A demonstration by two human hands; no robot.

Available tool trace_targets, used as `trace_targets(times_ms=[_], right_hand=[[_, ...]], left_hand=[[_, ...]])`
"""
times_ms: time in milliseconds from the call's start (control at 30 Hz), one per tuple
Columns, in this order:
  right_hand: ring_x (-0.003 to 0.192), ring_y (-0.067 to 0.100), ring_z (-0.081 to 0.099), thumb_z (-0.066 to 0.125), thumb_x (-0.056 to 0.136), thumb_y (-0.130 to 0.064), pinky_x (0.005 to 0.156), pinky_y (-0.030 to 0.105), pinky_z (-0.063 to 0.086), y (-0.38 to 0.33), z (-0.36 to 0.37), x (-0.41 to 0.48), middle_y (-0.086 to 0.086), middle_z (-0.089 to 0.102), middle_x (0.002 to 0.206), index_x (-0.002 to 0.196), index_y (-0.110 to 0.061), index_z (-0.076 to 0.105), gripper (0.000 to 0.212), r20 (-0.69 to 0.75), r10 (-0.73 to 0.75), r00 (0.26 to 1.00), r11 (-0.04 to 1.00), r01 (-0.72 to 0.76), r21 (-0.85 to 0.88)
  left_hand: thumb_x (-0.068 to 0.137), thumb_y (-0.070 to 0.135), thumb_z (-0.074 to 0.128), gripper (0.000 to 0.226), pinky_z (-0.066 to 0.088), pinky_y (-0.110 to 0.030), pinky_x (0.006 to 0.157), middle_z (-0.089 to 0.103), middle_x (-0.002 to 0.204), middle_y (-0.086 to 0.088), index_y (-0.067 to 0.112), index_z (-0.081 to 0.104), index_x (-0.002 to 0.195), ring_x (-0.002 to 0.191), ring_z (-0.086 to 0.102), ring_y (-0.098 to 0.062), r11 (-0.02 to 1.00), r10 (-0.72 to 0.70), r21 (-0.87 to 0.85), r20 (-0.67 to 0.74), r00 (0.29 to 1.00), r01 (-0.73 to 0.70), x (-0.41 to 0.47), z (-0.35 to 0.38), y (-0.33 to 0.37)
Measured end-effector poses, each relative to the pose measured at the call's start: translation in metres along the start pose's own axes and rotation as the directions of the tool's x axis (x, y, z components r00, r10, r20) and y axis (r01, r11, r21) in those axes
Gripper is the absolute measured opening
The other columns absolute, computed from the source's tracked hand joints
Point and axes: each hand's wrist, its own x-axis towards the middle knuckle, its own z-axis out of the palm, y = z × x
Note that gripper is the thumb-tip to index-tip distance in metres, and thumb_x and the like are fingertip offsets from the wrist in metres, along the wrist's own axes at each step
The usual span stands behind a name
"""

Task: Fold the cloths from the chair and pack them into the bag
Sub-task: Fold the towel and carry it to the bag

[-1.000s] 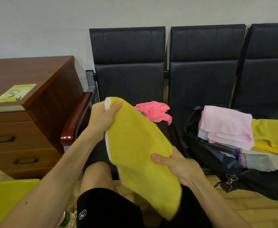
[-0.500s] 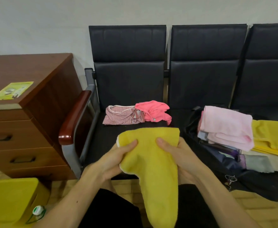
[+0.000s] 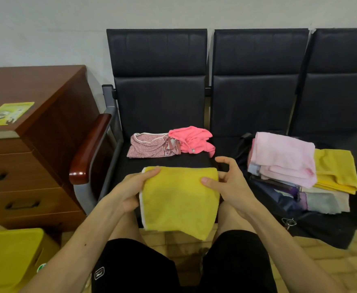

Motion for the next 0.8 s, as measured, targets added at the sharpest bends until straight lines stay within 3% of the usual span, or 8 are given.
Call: trace_targets(times_ms=[100, 200, 300, 433, 600, 800], right_hand=[[0.083, 0.013, 0.071, 0.075, 0.084, -0.01, 0.066, 0.018, 0.056, 0.007, -0.002, -0.003, 0.0, 0.071, 0.095, 0.124, -0.024, 0.054, 0.047, 0.045, -0.092, 0.995, 0.981, 0.098, -0.167], [0.091, 0.004, 0.068, 0.081, 0.079, -0.013, 0.074, 0.016, 0.054, 0.003, -0.007, -0.001, -0.005, 0.07, 0.104, 0.126, -0.022, 0.06, 0.052, 0.117, -0.124, 0.985, 0.951, 0.152, -0.269], [0.107, 0.007, 0.063, 0.088, 0.071, -0.021, 0.092, 0.026, 0.053, -0.002, -0.015, 0.007, -0.006, 0.065, 0.119, 0.133, -0.023, 0.058, 0.07, 0.181, -0.118, 0.976, 0.887, 0.185, -0.423], [0.115, 0.012, 0.058, 0.086, 0.072, -0.033, 0.097, 0.029, 0.048, -0.012, -0.015, 0.016, -0.003, 0.063, 0.128, 0.132, -0.018, 0.061, 0.066, 0.178, -0.181, 0.967, 0.725, 0.253, -0.64], [0.114, 0.015, 0.059, 0.078, 0.08, -0.04, 0.094, 0.031, 0.048, -0.015, -0.008, 0.025, -0.001, 0.066, 0.125, 0.129, -0.02, 0.064, 0.055, 0.186, -0.225, 0.956, 0.599, 0.287, -0.748], [0.1, 0.018, 0.06, 0.071, 0.085, -0.045, 0.087, 0.04, 0.051, -0.013, -0.007, 0.032, -0.004, 0.071, 0.104, 0.115, -0.025, 0.071, 0.036, 0.187, -0.236, 0.954, 0.557, 0.29, -0.778]], left_hand=[[0.075, 0.025, 0.083, 0.064, 0.056, -0.034, 0.069, 0.068, 0.109, -0.012, 0.02, 0.047, 0.128, 0.091, 0.071, -0.025, 0.979, 0.196, 0.084, -0.097, 0.976, -0.188, 0.001, 0.0, -0.007], [0.061, 0.017, 0.088, 0.077, 0.059, -0.029, 0.075, 0.07, 0.112, -0.01, 0.028, 0.055, 0.13, 0.099, 0.071, -0.023, 0.886, 0.359, 0.281, 0.09, 0.929, -0.37, 0.004, -0.01, -0.013], [0.05, 0.027, 0.094, 0.074, 0.056, -0.025, 0.086, 0.07, 0.116, 0.006, 0.038, 0.066, 0.117, 0.109, 0.065, -0.01, 0.757, 0.401, 0.459, 0.236, 0.885, -0.465, 0.005, -0.022, -0.011], [0.061, 0.01, 0.093, 0.069, 0.048, -0.024, 0.096, 0.064, 0.12, 0.015, 0.036, 0.063, 0.118, 0.112, 0.056, 0.002, 0.597, 0.44, 0.634, 0.254, 0.861, -0.492, 0.005, -0.02, -0.002], [0.07, 0.017, 0.09, 0.057, 0.045, -0.012, 0.084, 0.065, 0.112, 0.019, 0.039, 0.062, 0.114, 0.103, 0.058, 0.008, 0.453, 0.475, 0.745, 0.264, 0.839, -0.491, 0.01, -0.022, 0.004], [0.074, 0.025, 0.087, 0.036, 0.05, -0.02, 0.082, 0.071, 0.099, 0.014, 0.031, 0.071, 0.106, 0.093, 0.065, 0.001, 0.443, 0.513, 0.762, 0.217, 0.83, -0.473, 0.012, -0.027, 0.007]])
